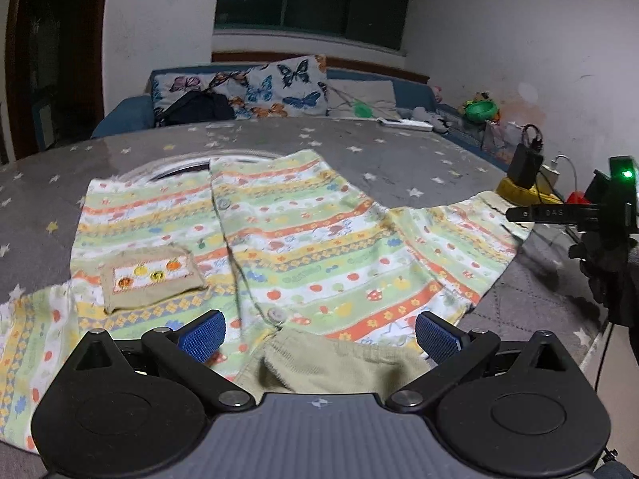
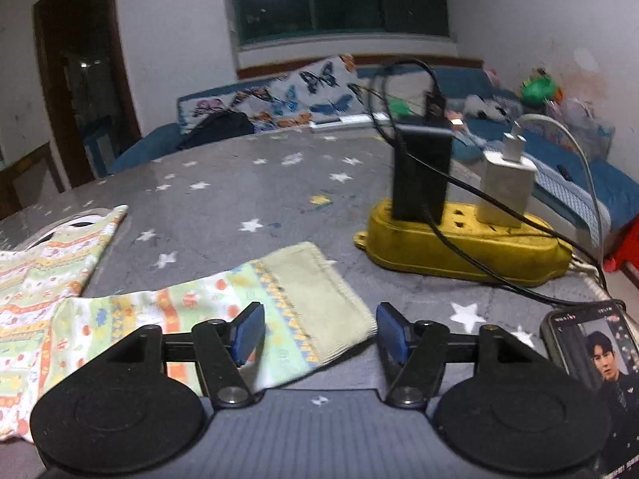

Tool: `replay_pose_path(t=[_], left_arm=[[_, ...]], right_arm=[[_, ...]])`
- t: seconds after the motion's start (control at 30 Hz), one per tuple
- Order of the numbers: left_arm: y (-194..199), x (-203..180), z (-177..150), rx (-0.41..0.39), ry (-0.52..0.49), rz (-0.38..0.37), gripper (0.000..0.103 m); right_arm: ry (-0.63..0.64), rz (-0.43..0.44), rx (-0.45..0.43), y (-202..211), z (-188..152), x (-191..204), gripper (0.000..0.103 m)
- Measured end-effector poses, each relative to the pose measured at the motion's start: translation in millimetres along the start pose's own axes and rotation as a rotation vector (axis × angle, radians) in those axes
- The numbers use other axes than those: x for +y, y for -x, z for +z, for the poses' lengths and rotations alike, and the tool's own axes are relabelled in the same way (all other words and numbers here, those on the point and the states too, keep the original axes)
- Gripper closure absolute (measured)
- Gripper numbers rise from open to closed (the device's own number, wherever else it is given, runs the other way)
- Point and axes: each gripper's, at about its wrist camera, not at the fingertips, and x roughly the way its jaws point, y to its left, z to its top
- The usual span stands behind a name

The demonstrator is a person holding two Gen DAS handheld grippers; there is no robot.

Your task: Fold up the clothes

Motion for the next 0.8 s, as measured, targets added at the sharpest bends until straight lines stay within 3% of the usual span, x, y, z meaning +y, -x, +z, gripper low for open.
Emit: replay_pose_path(t=[0.27, 0.33, 0.8], left_arm=[[9, 20, -7, -0.008, 0.073, 0.061, 0.000], [11, 26, -7, -0.011, 0.091, 0.083, 0.000], [2, 59, 0, 0.051, 0.241, 0.278, 0.000]], right_arm=[[0.076, 0.012, -0.036, 11, -4, 25, 0.028], [0.095, 0.015, -0.045, 14, -5, 31, 0.021], [0.158, 0.080, -0.004, 5, -7, 64, 0.002]])
